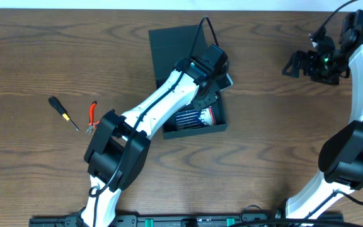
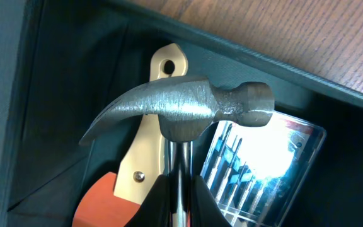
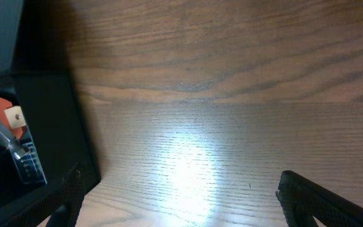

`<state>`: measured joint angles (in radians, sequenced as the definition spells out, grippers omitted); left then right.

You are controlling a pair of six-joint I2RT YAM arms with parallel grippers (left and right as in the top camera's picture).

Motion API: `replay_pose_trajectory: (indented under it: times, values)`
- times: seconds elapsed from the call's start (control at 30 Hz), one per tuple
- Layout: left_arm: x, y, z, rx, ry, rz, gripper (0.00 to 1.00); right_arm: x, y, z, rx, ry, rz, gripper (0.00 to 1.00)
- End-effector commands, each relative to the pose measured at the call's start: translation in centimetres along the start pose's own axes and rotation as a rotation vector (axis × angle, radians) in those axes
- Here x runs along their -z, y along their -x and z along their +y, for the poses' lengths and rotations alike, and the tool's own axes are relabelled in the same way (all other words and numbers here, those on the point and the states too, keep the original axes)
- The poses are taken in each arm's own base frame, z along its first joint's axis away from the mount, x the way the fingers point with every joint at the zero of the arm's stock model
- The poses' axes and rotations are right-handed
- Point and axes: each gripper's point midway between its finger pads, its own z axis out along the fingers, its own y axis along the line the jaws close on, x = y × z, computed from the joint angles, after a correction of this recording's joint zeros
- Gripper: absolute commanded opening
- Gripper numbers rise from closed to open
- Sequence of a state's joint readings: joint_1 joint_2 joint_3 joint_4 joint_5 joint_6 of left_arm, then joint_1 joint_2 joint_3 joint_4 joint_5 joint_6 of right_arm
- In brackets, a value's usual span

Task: Pack container
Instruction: 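Carry the hammer with the left gripper and lower it into the box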

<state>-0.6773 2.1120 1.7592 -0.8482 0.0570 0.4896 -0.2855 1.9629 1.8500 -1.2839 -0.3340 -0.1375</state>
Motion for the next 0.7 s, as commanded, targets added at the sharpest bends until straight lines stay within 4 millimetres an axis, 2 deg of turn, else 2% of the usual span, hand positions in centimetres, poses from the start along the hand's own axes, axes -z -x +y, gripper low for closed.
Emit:
replay_pose_trajectory:
  times: [0.0,0.2,0.27,0.33,0.47,0.57,0.67]
  values:
    - [-0.9,-0.6,-0.9,0.015,-0.034,0.021,0.06,-0.4,-0.1,0.3,-0.013,0.015,0.008,0.99]
    - [-1.8,-1.9,-1.4,0.015,-0.05,0.059,0.06,-0.4,0.0,0.3,-0.012,0.015,0.008,0.99]
    - [-1.8,-1.9,-1.4,0.014,-0.05,0.059,0.15,-0.4,0.0,0.3,-0.012,0.015,0.007,0.99]
    - [-1.8,-1.9,-1.4,0.015,-0.048,0.056,0.32,-0.4,0.1,0.3,-0.011,0.015,0.004,0.99]
    - [-1.5,-1.9,-1.4,0.015,-0.048,0.057,0.36,-0.4,0.1,0.3,-0.011,0.015,0.003,0.99]
    - [0.1,-1.3,-0.3,0.05,-0.001,0.046,0.36,-0.4,0.1,0.3,-0.011,0.015,0.003,0.99]
    - [3.8,-0.2,2.2,0.115,0.105,-0.002,0.36,-0.4,0.1,0.3,-0.011,0.015,0.003,0.99]
